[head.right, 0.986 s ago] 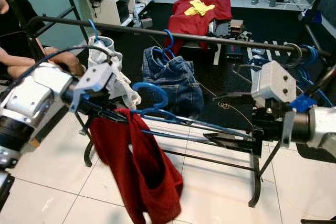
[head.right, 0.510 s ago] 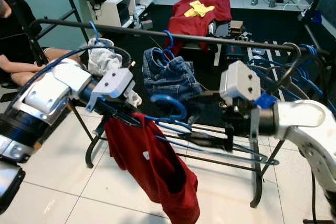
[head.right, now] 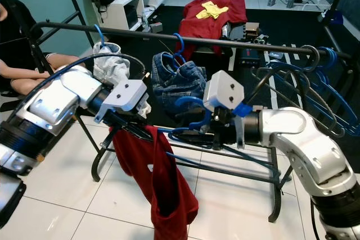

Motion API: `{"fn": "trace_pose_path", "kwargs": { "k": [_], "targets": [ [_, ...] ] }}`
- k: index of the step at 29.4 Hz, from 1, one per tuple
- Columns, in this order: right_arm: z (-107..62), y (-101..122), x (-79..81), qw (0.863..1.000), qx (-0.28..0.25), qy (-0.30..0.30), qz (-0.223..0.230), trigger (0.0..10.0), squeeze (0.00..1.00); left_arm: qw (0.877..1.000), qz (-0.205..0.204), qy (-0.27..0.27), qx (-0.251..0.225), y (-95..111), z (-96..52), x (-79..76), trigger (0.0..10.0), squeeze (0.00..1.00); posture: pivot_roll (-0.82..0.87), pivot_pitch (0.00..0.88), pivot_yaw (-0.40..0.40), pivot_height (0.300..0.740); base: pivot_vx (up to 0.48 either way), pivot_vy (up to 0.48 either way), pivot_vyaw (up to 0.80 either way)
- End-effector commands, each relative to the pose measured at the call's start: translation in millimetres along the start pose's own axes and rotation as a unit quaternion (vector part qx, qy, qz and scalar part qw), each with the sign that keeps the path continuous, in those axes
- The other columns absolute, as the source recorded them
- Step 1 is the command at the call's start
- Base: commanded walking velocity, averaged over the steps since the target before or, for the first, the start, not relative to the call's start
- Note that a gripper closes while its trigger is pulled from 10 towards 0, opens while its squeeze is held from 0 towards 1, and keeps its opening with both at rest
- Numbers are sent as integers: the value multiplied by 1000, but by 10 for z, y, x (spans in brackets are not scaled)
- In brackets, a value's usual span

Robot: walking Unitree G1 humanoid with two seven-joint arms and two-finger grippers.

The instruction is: Hang hanger

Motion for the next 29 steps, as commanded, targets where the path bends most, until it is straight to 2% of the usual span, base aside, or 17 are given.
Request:
{"fn": "trace_pose_path", "kwargs": {
  "k": [1,8,16,17,19,20,21,26,29],
  "targets": [
    [-16,-128,-23,999,28,-10,20,0,0,999,34,-22,-6,112,-23,19,0,0,-53,11,61,740,0,0,0],
    [-15,-224,19,998,53,6,30,0,0,999,45,-21,2,109,-25,56,0,0,-55,10,58,740,0,0,0],
    [-7,-219,-8,998,50,0,29,0,0,999,48,-17,6,95,-30,73,0,0,-55,10,58,740,0,0,0],
    [-9,-181,-83,999,40,-22,24,0,0,999,53,5,0,110,-33,150,4980,12,-55,9,60,740,0,0,0],
    [-11,-168,-112,999,37,-31,21,0,0,998,55,16,-2,117,-33,187,4980,12,-55,9,60,740,0,0,0],
    [-14,-150,-149,998,32,-42,19,0,0,998,55,31,-10,135,-33,232,10000,639,-57,8,62,740,0,0,0],
    [-19,-121,-187,998,23,-54,16,0,0,997,58,43,-14,150,-38,269,10000,1000,-58,9,62,740,0,0,0],
    [-36,-29,-267,997,-5,-78,8,0,0,995,61,73,-24,190,-81,355,10000,1000,-58,9,63,740,0,0,0],
    [-59,115,-336,994,-45,-104,-2,0,0,986,69,146,-40,263,-261,544,10000,1000,-55,11,66,740,0,0,0]
  ]
}}
Point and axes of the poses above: a point about 5 cm out from each wrist's last joint towards the gripper, its own z axis pointing out of the wrist towards the gripper, its own y axis along the axis of the wrist's last joint, x = y × z, the point moved 5 cm from there along z, pointing out of the wrist towards the gripper, and after that the axes turned 8 degrees about z, right-handed, at the moved point
